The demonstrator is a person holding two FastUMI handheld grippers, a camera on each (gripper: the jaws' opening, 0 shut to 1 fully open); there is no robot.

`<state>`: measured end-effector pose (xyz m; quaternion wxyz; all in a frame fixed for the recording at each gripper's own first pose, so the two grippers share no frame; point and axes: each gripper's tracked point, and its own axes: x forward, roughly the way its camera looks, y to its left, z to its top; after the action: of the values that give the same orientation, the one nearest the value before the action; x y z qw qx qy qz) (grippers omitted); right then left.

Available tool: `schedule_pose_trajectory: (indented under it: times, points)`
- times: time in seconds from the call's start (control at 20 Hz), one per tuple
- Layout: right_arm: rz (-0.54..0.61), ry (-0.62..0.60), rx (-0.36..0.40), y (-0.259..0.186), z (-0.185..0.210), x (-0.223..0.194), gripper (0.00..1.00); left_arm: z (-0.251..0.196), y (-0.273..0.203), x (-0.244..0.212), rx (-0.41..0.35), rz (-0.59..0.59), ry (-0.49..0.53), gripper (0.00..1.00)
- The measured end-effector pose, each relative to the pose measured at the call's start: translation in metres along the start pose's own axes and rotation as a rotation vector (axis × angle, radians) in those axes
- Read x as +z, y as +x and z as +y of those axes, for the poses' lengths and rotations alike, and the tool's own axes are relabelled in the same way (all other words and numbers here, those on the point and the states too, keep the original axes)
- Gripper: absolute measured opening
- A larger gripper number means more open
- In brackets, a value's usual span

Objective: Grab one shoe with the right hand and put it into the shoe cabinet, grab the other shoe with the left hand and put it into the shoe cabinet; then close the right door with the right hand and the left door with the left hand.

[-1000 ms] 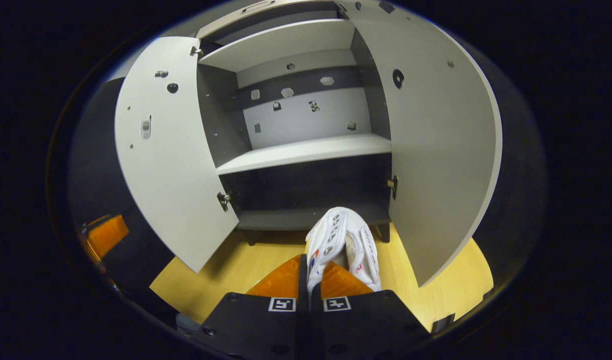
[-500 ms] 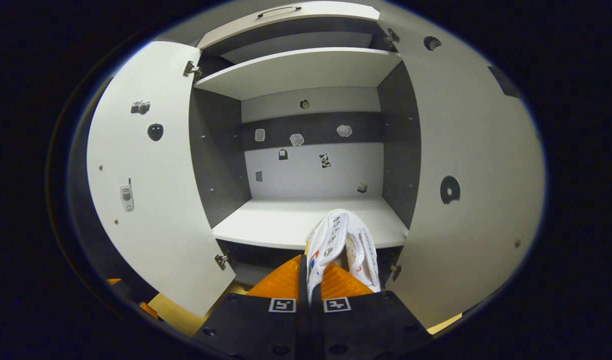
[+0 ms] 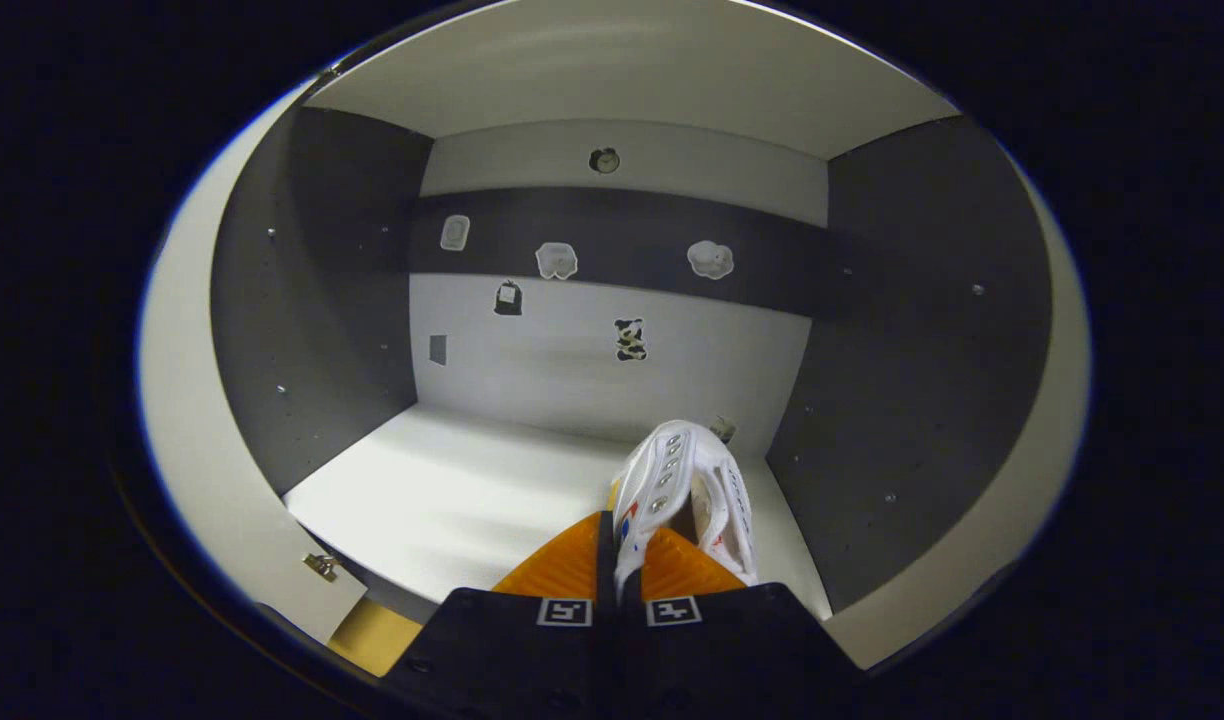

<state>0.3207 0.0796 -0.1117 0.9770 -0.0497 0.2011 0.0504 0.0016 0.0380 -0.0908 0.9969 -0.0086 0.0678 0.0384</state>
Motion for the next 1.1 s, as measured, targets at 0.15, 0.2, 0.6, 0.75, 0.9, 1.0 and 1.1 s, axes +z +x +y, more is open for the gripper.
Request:
schedule_pose_trajectory:
  times: [0.15, 0.2, 0.6, 0.75, 0.9, 1.0, 1.1]
  points:
    - [0.054, -0.063, -0.032, 0.039, -0.006, -0.008, 0.05, 0.001, 0.003, -0.002, 0.020, 0.007, -0.008, 0.98]
    - [0.072, -0.084, -0.039, 0.049, -0.006, -0.013, 0.05, 0.002, 0.004, -0.003, 0.026, 0.008, -0.012, 0.98]
    - [0.159, -0.262, -0.099, 0.079, -0.002, -0.048, 0.06, 0.007, 0.007, -0.005, 0.038, 0.017, -0.017, 0.98]
    - [0.176, -0.220, -0.080, 0.074, 0.010, -0.055, 0.36, 0.006, 0.005, -0.006, 0.030, 0.018, -0.028, 0.98]
    - [0.151, -0.158, -0.048, 0.060, 0.022, -0.053, 0.70, 0.004, 0.000, -0.003, 0.020, 0.011, -0.027, 0.98]
    - [0.126, -0.117, -0.034, 0.050, 0.027, -0.052, 0.97, 0.003, -0.004, -0.003, 0.015, 0.005, -0.028, 0.98]
    - [0.074, -0.069, -0.038, 0.033, 0.027, -0.041, 0.99, 0.002, -0.009, -0.002, 0.010, 0.001, -0.030, 0.98]
